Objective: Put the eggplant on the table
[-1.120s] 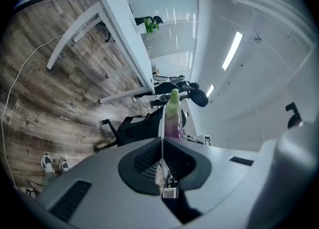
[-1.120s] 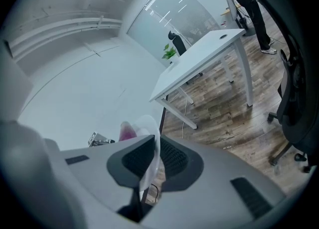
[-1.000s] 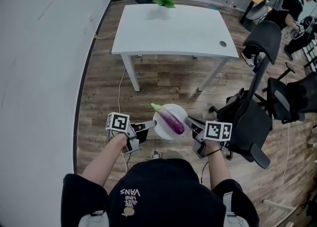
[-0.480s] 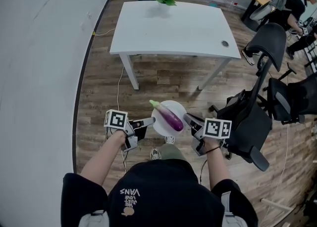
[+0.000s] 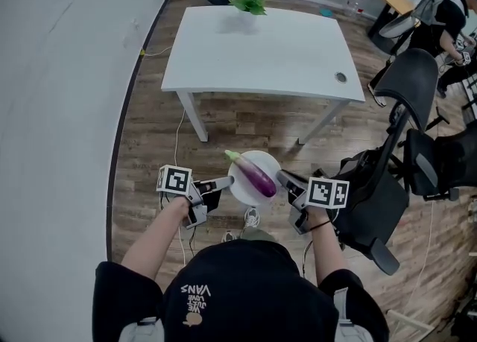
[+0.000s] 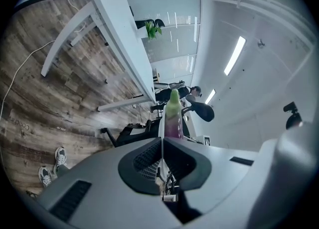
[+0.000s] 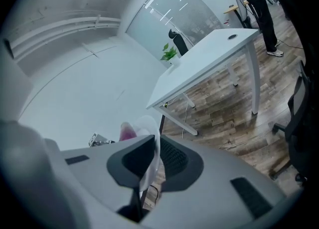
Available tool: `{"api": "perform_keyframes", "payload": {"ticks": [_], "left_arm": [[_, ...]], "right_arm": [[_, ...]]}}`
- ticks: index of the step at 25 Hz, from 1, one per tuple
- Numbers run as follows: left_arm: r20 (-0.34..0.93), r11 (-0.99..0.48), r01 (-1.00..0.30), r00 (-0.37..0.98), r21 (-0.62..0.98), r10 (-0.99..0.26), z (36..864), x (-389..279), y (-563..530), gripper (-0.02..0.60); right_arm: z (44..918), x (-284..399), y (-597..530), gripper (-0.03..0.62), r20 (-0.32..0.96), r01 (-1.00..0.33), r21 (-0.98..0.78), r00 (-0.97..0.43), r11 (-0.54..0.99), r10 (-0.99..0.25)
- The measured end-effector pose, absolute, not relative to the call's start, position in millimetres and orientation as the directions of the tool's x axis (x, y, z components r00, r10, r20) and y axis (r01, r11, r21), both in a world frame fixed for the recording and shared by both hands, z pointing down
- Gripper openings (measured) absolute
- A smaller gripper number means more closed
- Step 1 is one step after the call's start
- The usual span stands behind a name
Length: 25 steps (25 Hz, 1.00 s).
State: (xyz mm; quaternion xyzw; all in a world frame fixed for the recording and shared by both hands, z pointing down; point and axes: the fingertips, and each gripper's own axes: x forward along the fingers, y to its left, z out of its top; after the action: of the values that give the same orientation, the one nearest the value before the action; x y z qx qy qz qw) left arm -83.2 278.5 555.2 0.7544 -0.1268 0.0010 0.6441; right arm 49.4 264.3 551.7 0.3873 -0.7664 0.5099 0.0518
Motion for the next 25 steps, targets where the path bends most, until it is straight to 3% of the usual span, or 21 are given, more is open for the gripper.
{"api": "perform_keyframes", "payload": {"ticks": [25], "left_arm": [[0.162,-0.137,-0.202,0.953,0.97,-0.258,561,-42,170,0.02]], "right_arm": [[557,89,147,0.046,0.465,-0.627,-0.741,-0.737,0.238,-0.491]]}}
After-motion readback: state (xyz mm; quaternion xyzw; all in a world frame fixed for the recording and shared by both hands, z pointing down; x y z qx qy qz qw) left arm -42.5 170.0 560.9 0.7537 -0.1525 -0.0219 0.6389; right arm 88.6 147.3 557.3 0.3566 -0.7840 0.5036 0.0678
